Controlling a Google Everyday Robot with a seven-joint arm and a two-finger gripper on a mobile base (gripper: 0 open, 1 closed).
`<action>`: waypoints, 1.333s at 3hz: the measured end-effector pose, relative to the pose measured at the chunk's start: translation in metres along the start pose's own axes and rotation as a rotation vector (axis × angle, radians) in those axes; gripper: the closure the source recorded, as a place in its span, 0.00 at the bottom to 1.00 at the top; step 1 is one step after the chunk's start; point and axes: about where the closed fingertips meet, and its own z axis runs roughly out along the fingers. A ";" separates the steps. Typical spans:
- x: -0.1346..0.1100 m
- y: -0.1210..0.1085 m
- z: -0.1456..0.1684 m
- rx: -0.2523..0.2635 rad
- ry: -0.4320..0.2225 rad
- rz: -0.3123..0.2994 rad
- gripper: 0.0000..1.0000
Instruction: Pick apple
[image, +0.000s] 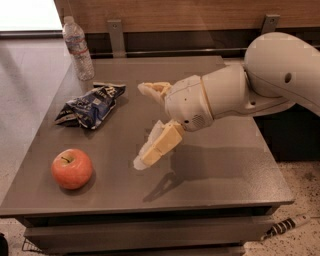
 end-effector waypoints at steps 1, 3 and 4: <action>0.000 0.000 0.000 0.000 0.000 0.000 0.00; -0.003 0.022 0.039 -0.066 -0.015 0.014 0.00; 0.005 0.033 0.072 -0.072 -0.028 0.021 0.00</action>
Offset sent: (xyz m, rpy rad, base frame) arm -0.0229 0.0409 -0.0265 0.0104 0.0628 0.0862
